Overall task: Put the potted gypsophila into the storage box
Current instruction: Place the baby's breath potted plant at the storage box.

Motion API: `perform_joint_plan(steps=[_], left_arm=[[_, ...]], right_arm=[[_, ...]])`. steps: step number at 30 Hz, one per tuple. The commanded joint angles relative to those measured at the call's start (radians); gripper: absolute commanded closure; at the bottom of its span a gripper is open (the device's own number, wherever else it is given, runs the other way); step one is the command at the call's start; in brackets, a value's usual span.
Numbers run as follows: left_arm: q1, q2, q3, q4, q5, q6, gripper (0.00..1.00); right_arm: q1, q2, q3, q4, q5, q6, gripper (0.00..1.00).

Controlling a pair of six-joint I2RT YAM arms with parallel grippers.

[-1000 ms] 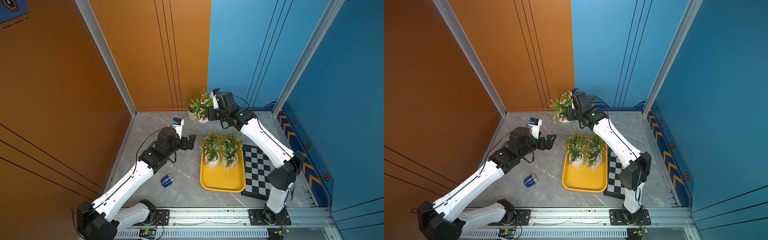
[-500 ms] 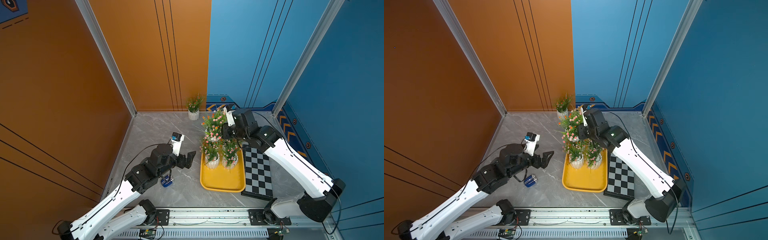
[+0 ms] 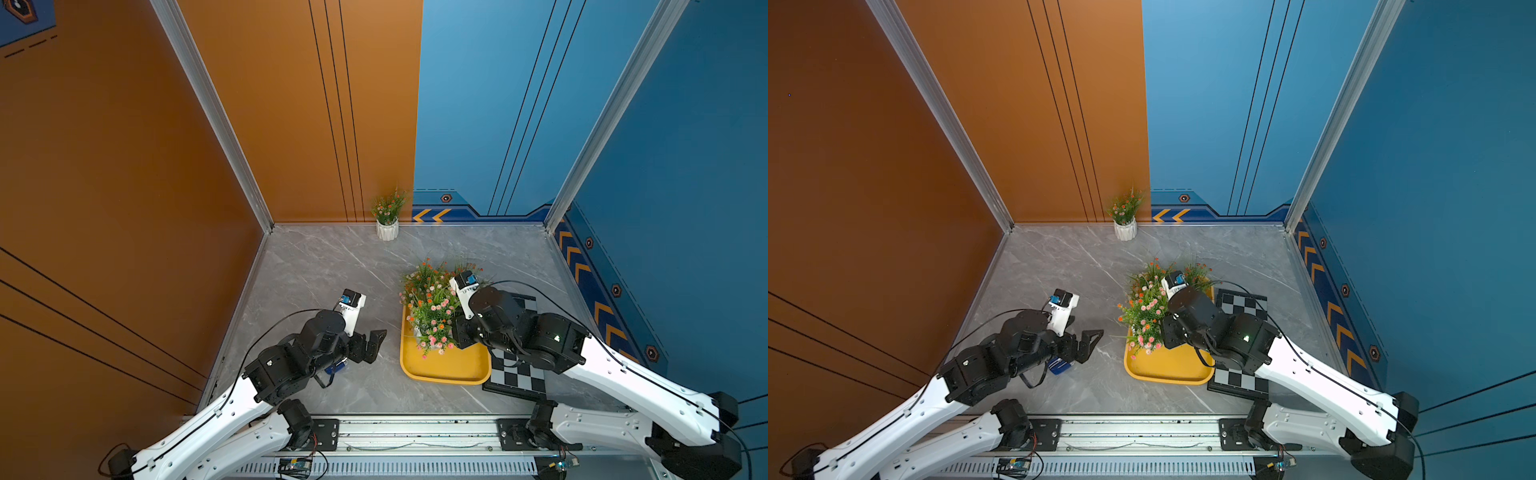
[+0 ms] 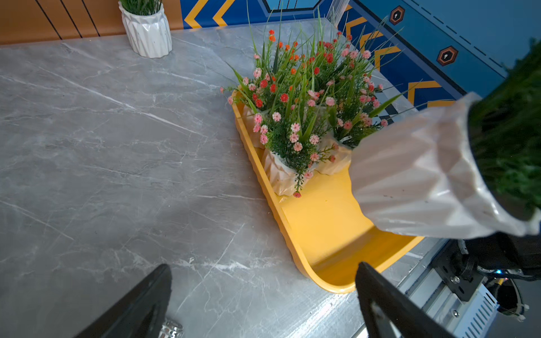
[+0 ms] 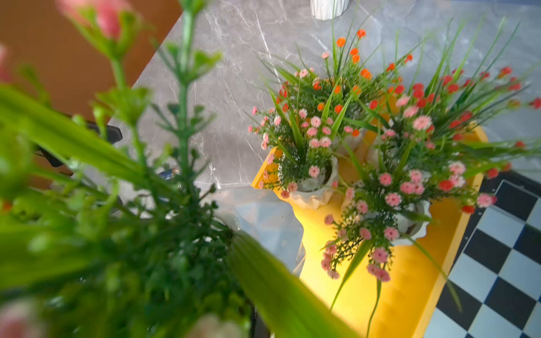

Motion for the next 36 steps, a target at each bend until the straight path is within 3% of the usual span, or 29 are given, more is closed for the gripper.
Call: perform_joint_plan(steps=[1,9,15,30,34,36], left_arm=[[-0.025,-0.011,-0.014,-0.015,-0.053,-0.03,0.02],[-0.051,-0.014,-0.015,-0.015,-0.078,-0.037,0.02],[-0.059,-0.022,-0.016,-0.015,-0.1,-0.042,0.02],[-0.063,-0.037,-0.026,-0.013,-0.135,-0.046,0.02],[-0.064,-0.025,-0.027,-0.012,-0.145,-0.047,0.02],[-0.064,-0.021,-0.027,-0.012,-0.152,-0.047,0.02]], right_arm=[[0.047,-0.013,-0.048,0.057,0.087,0.085,1.0],[0.036,0.015,-0.19,0.244,0.071,0.119,1.0],[-0.011,0.085,-0.237,0.345,-0.006,0.132,1.0],[-0.081,0.204,-0.363,0.486,-0.067,0.201,1.0],[-0.094,0.226,-0.374,0.5,-0.076,0.212,0.97],[-0.098,0.231,-0.376,0.499,-0.08,0.215,0.91]])
